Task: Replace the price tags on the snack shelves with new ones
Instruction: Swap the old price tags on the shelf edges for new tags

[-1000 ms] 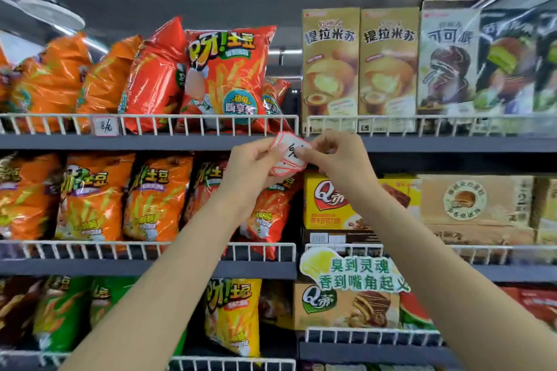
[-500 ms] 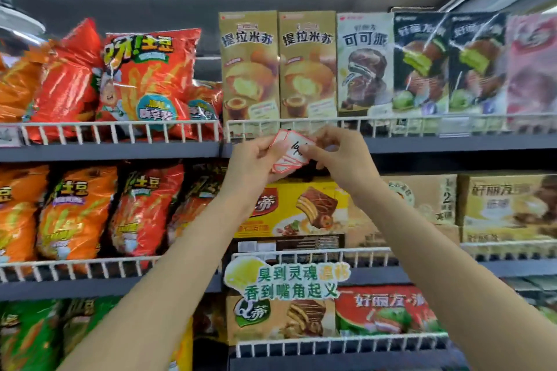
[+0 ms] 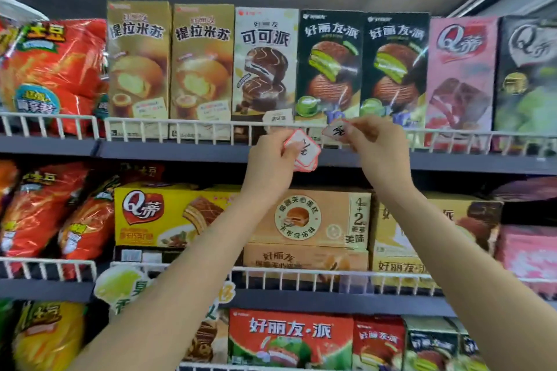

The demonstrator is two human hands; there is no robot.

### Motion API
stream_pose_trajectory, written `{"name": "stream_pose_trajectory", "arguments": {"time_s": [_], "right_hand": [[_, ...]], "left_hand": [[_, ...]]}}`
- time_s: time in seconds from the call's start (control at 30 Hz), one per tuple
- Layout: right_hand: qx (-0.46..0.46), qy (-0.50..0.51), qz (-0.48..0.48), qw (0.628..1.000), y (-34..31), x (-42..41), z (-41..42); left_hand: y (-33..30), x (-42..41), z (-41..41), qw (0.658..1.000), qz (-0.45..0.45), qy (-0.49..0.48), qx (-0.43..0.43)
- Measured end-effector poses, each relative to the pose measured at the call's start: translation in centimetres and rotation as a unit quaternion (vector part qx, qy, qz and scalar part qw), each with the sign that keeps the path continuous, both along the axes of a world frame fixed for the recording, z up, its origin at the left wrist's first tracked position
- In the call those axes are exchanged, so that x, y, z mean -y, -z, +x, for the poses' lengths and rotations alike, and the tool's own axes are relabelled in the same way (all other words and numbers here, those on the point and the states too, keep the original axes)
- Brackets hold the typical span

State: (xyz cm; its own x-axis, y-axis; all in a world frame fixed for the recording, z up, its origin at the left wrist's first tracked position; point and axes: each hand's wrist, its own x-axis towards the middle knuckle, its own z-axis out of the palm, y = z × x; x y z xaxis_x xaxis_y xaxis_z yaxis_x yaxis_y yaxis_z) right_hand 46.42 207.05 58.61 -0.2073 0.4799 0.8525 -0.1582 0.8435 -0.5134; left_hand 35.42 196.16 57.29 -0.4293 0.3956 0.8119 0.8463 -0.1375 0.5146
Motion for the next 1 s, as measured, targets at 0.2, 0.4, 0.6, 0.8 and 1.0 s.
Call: {"name": "stream_pose_trajectory", "arguments": {"time_s": [0.2, 0.4, 0.6, 0.8, 1.0], "right_hand": [[-0.021, 0.067, 0.034, 0.997, -1.3, -3.0, 2.6], [0.025, 0.106, 0.105, 0.988, -2.2, -3.7, 2.6], [0.034, 0.122, 0.123, 0.984, -2.4, -4.4, 2.7], [0.020, 0.143, 0.148, 0.978, -2.9, -5.1, 3.4], [0.049, 0.146, 0.182, 0.971, -3.5, -5.3, 3.5]], "left_hand": [[-0.9, -3.0, 2.4, 0.995, -0.087, 0.053, -0.002], [-1.4, -3.9, 3.1, 0.990, -0.110, 0.082, 0.027], [-1.6, -4.4, 3.8, 0.988, -0.111, 0.106, 0.016], [-1.2, -4.8, 4.1, 0.989, -0.102, 0.108, 0.020], [-1.0, -4.6, 4.2, 0.988, -0.094, 0.122, 0.025]]}}
